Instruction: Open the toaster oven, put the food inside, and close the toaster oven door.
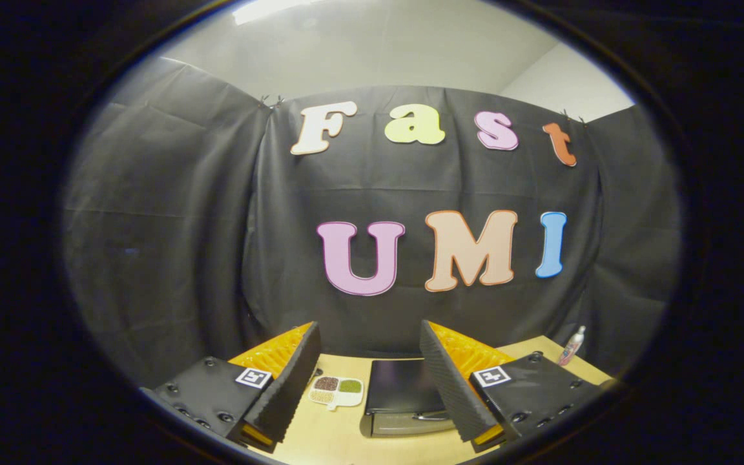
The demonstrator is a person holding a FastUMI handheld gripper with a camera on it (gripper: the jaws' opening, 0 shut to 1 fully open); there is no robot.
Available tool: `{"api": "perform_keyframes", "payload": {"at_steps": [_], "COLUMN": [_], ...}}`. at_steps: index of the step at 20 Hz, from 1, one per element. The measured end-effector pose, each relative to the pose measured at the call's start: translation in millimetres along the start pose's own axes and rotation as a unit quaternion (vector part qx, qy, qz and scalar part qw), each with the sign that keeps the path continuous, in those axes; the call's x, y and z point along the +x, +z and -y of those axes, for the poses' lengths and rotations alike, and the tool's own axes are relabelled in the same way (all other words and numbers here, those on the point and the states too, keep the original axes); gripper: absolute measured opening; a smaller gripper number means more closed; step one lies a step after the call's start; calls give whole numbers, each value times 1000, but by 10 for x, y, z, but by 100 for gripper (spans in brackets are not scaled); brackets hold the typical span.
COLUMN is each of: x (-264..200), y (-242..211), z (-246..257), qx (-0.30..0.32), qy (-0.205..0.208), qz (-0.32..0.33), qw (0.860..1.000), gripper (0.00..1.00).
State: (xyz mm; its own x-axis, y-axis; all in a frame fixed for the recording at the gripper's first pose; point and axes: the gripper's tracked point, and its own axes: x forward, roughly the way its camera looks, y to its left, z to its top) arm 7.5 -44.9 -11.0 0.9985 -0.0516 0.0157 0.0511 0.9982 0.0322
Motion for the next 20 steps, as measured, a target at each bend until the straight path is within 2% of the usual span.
{"api": "perform_keyframes", "payload": {"at_steps": [7,10,15,20], "x": [224,376,548,722], "y": [-859,-1283,-2000,-2313], "z": [531,777,1189,1281], "qx": [-20,-8,-10,6], "qy": [-37,-56,-92,-95], "qz": [-5,-14,-49,-46], "qw": [999,998,994,994], "gripper": [97,97,97,97]}}
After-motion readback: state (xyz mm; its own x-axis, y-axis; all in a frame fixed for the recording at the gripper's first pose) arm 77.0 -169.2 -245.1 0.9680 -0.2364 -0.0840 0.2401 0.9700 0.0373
